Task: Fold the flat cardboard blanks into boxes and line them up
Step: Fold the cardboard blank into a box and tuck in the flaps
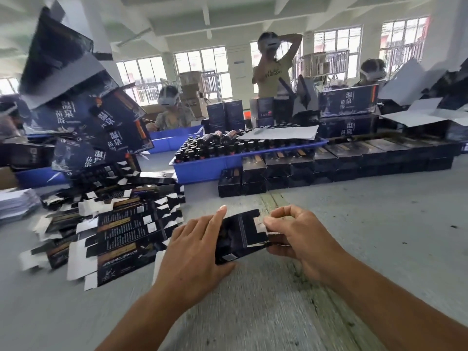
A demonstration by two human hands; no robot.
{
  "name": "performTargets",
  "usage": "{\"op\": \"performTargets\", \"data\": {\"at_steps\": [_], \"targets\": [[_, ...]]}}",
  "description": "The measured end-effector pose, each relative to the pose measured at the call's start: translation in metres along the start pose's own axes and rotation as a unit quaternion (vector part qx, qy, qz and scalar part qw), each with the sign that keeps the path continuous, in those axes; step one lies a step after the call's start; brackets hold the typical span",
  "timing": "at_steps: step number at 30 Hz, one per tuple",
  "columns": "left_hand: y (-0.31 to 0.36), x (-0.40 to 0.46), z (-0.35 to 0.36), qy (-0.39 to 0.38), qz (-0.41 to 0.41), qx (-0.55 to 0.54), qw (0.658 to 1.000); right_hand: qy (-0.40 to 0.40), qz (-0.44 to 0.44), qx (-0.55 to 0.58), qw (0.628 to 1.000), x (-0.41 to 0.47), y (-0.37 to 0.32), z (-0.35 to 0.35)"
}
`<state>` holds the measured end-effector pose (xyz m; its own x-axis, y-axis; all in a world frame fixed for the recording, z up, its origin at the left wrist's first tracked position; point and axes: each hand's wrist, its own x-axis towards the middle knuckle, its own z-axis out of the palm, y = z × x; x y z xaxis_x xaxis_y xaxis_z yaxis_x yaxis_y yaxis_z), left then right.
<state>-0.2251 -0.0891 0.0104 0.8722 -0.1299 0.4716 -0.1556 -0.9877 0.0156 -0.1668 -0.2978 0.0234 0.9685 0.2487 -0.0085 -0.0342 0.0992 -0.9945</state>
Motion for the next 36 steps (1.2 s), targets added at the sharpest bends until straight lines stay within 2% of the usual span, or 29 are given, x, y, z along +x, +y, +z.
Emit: {"op": "performTargets", "data": {"at_steps": [14,19,27,36], "targets": [[-0.003,0.002,-0.009,0.084,0.103,0.067,0.989,-0.109,-0.086,-0.132,0.981,-0.005,0.0,0.004],[-0.001,0.003,-0.011,0.081,0.122,0.052,0.988,-0.086,-0.12,-0.15,0.978,-0.005,-0.001,0.003],[0.003,0.0,-0.017,0.05,0.091,-0.017,0.994,-0.052,-0.159,-0.172,0.971,-0.007,0.002,0.01],[0.004,0.0,-0.02,0.081,0.101,-0.012,0.992,-0.011,-0.199,-0.168,0.965,-0.012,0.003,0.013]]}}
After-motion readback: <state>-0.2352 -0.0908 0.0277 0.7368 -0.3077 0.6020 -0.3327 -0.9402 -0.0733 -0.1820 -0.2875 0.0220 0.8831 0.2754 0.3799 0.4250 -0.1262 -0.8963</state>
